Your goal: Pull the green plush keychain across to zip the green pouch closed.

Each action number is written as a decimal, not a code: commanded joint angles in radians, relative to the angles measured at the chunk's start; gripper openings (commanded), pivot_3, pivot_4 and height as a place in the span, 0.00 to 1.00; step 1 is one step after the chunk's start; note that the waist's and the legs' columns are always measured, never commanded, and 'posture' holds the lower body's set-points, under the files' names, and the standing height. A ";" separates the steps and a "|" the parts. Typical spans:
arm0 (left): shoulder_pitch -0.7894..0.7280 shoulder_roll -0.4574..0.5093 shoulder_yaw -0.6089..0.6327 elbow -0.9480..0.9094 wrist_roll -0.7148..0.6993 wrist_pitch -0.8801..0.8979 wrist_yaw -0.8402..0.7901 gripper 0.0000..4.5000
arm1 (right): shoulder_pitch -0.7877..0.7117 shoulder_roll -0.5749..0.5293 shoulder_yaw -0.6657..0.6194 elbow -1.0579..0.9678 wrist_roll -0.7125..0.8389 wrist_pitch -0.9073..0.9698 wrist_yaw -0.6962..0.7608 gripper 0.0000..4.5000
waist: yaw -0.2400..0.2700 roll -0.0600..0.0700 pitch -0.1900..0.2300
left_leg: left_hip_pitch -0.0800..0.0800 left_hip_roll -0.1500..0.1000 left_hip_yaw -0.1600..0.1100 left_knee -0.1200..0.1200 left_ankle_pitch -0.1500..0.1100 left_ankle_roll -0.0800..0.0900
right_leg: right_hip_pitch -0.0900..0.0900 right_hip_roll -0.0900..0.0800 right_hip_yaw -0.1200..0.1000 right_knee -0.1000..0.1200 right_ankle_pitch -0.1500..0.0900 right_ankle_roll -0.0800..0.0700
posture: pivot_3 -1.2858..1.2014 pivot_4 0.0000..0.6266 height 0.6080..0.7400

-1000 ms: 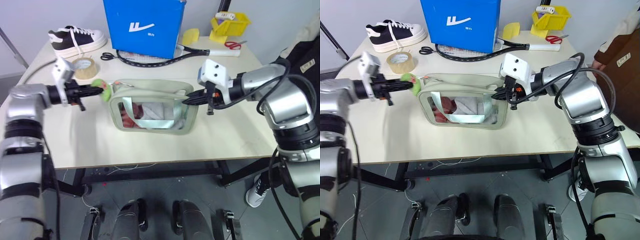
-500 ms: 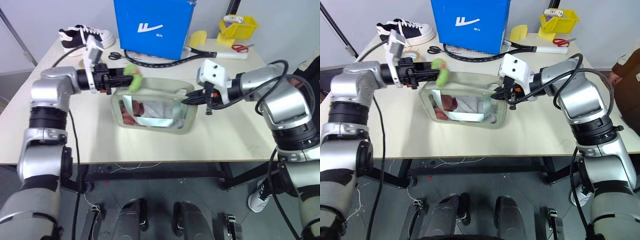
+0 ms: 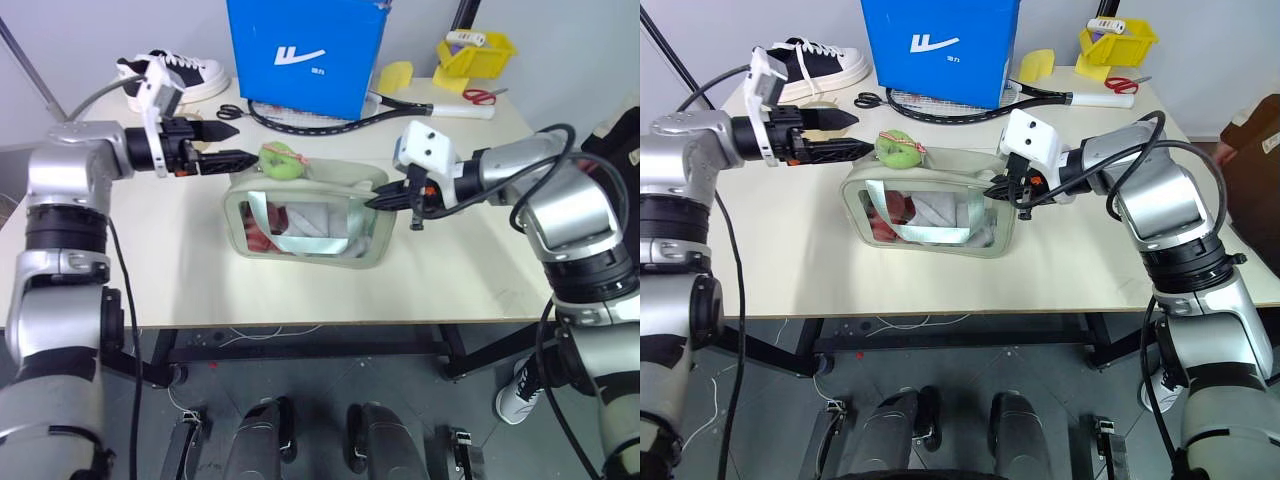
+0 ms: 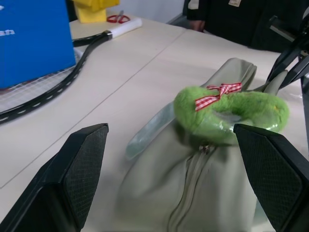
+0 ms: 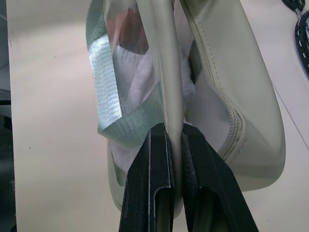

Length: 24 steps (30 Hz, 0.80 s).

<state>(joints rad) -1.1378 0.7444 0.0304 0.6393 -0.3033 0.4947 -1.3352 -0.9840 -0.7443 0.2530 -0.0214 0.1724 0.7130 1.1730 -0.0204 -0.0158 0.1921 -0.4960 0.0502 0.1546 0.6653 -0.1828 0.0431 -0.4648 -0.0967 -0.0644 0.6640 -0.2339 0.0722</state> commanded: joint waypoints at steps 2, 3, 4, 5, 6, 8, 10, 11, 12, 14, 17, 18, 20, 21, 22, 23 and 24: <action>0.124 0.059 0.051 -0.190 -0.101 0.026 -0.120 0.99 | -0.002 -0.004 -0.014 -0.028 0.008 -0.003 -0.003 0.00 | -0.003 0.000 0.000 | 0.000 0.000 0.000 0.000 0.000 -0.001 | 0.000 -0.001 0.000 0.000 0.000 0.000 | 0.52 0.24 0.82; 0.159 0.069 0.046 -0.223 -0.103 0.029 -0.127 0.99 | -0.002 -0.005 -0.015 -0.028 0.008 -0.004 -0.003 0.00 | -0.002 0.000 0.000 | 0.000 0.000 0.000 0.000 0.001 -0.002 | 0.000 -0.001 0.001 0.000 0.000 0.000 | 0.52 0.24 0.82; 0.200 0.083 0.028 -0.251 -0.086 0.016 -0.129 0.99 | -0.001 -0.006 -0.015 -0.027 0.008 -0.005 -0.003 0.00 | -0.002 0.000 0.000 | 0.000 0.000 0.000 0.000 0.001 -0.002 | 0.000 -0.001 0.001 0.000 0.000 0.000 | 0.52 0.24 0.82; 0.237 0.090 0.018 -0.272 -0.070 -0.012 -0.129 0.99 | -0.001 -0.006 -0.014 -0.027 0.007 -0.005 -0.004 0.00 | -0.002 0.000 0.000 | 0.000 0.000 0.000 0.000 0.001 -0.002 | 0.000 -0.001 0.001 0.000 0.000 0.000 | 0.52 0.24 0.82; 0.260 0.091 0.012 -0.283 -0.060 -0.029 -0.123 0.99 | -0.002 -0.007 -0.015 -0.027 0.008 -0.005 -0.004 0.00 | -0.002 0.000 0.000 | 0.000 0.000 0.000 0.000 0.001 -0.002 | 0.000 -0.001 0.001 0.000 0.000 0.000 | 0.52 0.24 0.82; 0.285 0.074 0.003 -0.281 -0.039 -0.049 -0.082 0.93 | -0.003 -0.007 -0.014 -0.031 0.010 -0.003 -0.003 0.00 | 0.002 0.000 0.000 | 0.000 0.000 0.000 0.000 0.000 -0.001 | 0.000 -0.001 0.000 0.000 0.000 -0.001 | 0.52 0.24 0.82; 0.289 0.057 -0.006 -0.264 -0.019 -0.068 -0.042 0.81 | -0.005 -0.007 -0.015 -0.033 0.011 -0.003 -0.002 0.00 | 0.005 0.000 0.000 | 0.000 0.000 -0.001 0.000 -0.001 -0.001 | 0.000 -0.002 0.000 0.000 0.000 -0.001 | 0.52 0.24 0.82; 0.289 0.051 -0.009 -0.257 -0.010 -0.081 -0.030 0.69 | -0.005 -0.007 -0.015 -0.034 0.011 -0.003 -0.001 0.00 | 0.005 0.000 0.000 | 0.000 0.000 -0.001 0.000 -0.001 0.000 | 0.000 -0.002 0.000 0.000 0.000 -0.001 | 0.52 0.24 0.82; 0.287 0.042 -0.008 -0.248 -0.007 -0.093 -0.018 0.59 | -0.007 -0.007 -0.015 -0.034 0.012 -0.003 -0.001 0.00 | 0.003 0.000 0.000 | 0.000 0.000 -0.001 0.000 -0.001 0.000 | 0.000 -0.002 0.000 0.000 0.000 -0.001 | 0.52 0.24 0.82; 0.279 0.028 0.000 -0.237 -0.011 -0.103 -0.005 0.33 | -0.010 -0.006 -0.016 -0.036 0.014 0.000 -0.001 0.00 | 0.003 0.000 0.000 | 0.000 0.000 -0.001 0.000 -0.001 0.000 | 0.000 -0.002 0.000 0.000 0.000 -0.001 | 0.52 0.24 0.82; 0.276 0.024 0.004 -0.243 -0.021 -0.101 0.002 0.01 | -0.009 -0.012 -0.015 -0.041 0.021 0.000 0.010 0.00 | 0.002 0.000 0.000 | 0.000 0.000 -0.001 0.000 -0.001 -0.001 | 0.000 -0.002 0.000 0.000 0.000 -0.001 | 0.52 0.24 0.82; 0.277 0.024 0.004 -0.247 -0.022 -0.101 0.003 0.01 | -0.009 -0.013 -0.015 -0.042 0.024 -0.001 0.015 0.00 | 0.002 0.000 0.000 | 0.000 0.000 -0.001 0.000 -0.001 -0.001 | 0.000 -0.002 0.000 0.000 0.000 -0.001 | 0.52 0.24 0.82; 0.285 0.026 0.002 -0.264 -0.015 -0.095 0.024 0.00 | -0.015 -0.022 -0.033 -0.050 0.048 0.025 0.032 0.18 | 0.002 0.000 0.000 | 0.000 0.000 -0.001 0.000 -0.001 -0.001 | 0.000 -0.002 0.000 0.000 0.000 -0.001 | 0.52 0.24 0.82; 0.287 0.026 0.002 -0.270 -0.014 -0.092 0.033 0.00 | -0.017 -0.026 -0.042 -0.054 0.058 0.031 0.039 0.23 | 0.003 0.000 0.000 | 0.000 0.000 -0.001 0.000 -0.001 -0.001 | 0.000 -0.002 0.000 0.000 0.000 -0.001 | 0.52 0.24 0.82; 0.289 0.027 0.003 -0.280 -0.018 -0.080 0.038 0.00 | -0.027 -0.025 -0.064 -0.053 0.078 0.035 0.044 0.33 | 0.003 0.000 0.000 | 0.000 0.000 -0.001 0.000 -0.001 0.000 | 0.000 -0.002 0.000 0.000 0.000 -0.001 | 0.52 0.24 0.82; 0.289 0.028 0.004 -0.286 -0.022 -0.072 0.041 0.00 | -0.034 -0.024 -0.077 -0.051 0.092 0.036 0.046 0.44 | 0.003 0.000 0.000 | 0.000 0.000 -0.001 0.000 -0.001 0.000 | 0.000 -0.002 0.000 0.000 0.000 -0.001 | 0.52 0.24 0.82; 0.293 0.031 0.004 -0.297 -0.025 -0.066 0.041 0.00 | -0.051 -0.019 -0.098 -0.046 0.114 0.033 0.052 0.54 | 0.003 0.000 0.000 | 0.000 0.000 -0.001 0.000 -0.001 0.000 | 0.000 -0.002 0.000 0.000 0.000 -0.001 | 0.52 0.24 0.82</action>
<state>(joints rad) -0.8335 0.7653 0.0173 0.3876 -0.3137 0.4243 -1.3008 -0.9836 -0.7553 0.2236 -0.0372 0.2455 0.7521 1.2151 -0.0171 -0.0157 0.1921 -0.4964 0.0502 0.1536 0.6651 -0.1838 0.0428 -0.4651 -0.0986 -0.0642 0.6638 -0.2336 0.0709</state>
